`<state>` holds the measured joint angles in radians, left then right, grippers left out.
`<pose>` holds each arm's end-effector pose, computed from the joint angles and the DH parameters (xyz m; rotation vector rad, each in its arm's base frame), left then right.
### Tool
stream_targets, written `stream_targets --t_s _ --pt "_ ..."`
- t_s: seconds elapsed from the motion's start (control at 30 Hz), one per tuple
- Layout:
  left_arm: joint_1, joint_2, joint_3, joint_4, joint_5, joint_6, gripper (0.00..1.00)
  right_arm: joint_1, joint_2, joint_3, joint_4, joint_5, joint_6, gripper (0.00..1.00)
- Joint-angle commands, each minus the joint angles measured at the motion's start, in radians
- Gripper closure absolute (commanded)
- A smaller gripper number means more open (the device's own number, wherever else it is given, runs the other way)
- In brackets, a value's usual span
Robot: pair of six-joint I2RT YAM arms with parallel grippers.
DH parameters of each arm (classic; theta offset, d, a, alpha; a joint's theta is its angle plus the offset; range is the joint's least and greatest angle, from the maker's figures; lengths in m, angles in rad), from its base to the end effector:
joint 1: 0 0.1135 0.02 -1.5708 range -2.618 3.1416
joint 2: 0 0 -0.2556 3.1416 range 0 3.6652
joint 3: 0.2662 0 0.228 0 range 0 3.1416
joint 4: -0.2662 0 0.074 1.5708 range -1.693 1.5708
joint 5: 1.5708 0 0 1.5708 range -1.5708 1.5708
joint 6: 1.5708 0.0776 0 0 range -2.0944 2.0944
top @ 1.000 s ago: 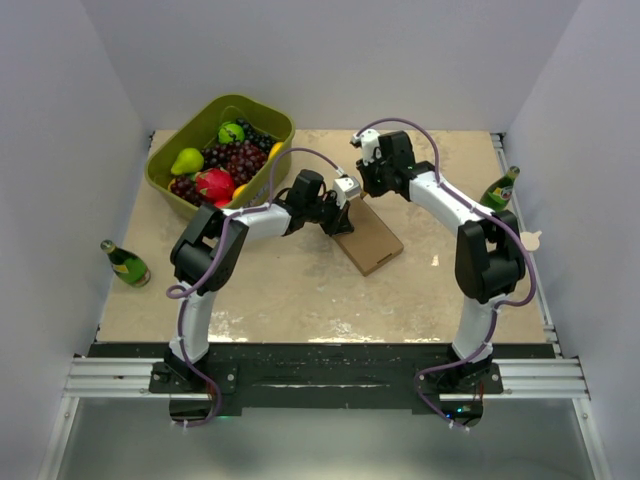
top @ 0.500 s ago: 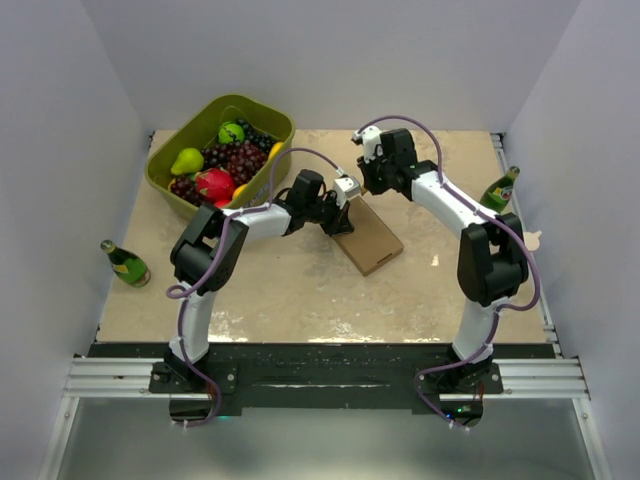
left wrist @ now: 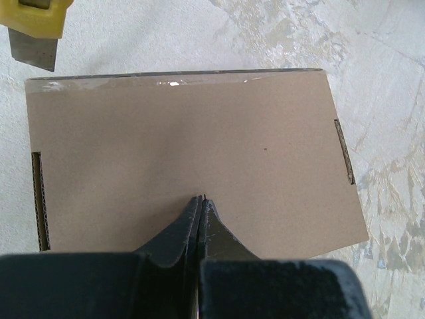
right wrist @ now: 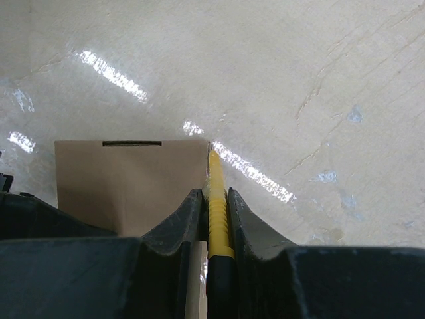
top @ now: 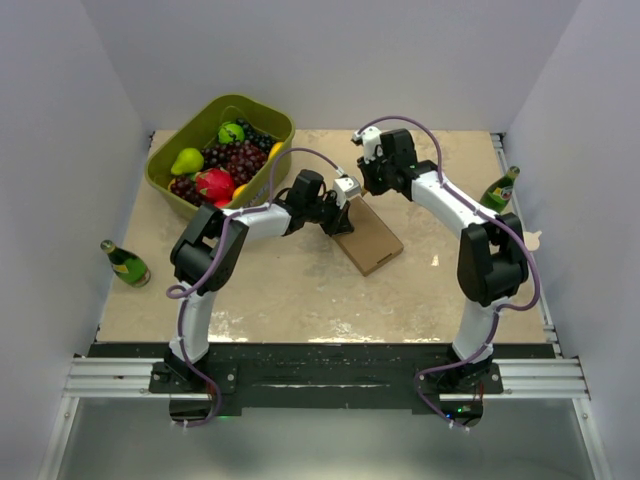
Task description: Unpack the express box
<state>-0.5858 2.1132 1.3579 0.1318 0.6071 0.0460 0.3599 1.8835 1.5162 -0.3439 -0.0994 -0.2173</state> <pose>0.3630 -0.2940 0.1449 1.0198 1.9825 -0.9654 0.4091 0.1622 0.2350 -0.7000 2.1749 0.1879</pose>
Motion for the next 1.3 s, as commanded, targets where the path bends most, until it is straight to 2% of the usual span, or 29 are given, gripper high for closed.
stream_targets --t_s 0.0,0.77,1.27 --pt "-0.013 0.041 -0.011 -0.069 -0.049 0.028 1.00 0.001 -0.023 0.012 0.014 -0.014 0.007 1.00" --pt "-0.014 0.051 0.000 -0.072 -0.050 0.026 1.00 0.002 0.006 -0.042 -0.014 -0.005 -0.005 1.00" --pt "-0.016 0.083 0.014 -0.074 -0.184 0.008 1.00 0.002 -0.145 -0.238 -0.084 0.015 -0.037 1.00"
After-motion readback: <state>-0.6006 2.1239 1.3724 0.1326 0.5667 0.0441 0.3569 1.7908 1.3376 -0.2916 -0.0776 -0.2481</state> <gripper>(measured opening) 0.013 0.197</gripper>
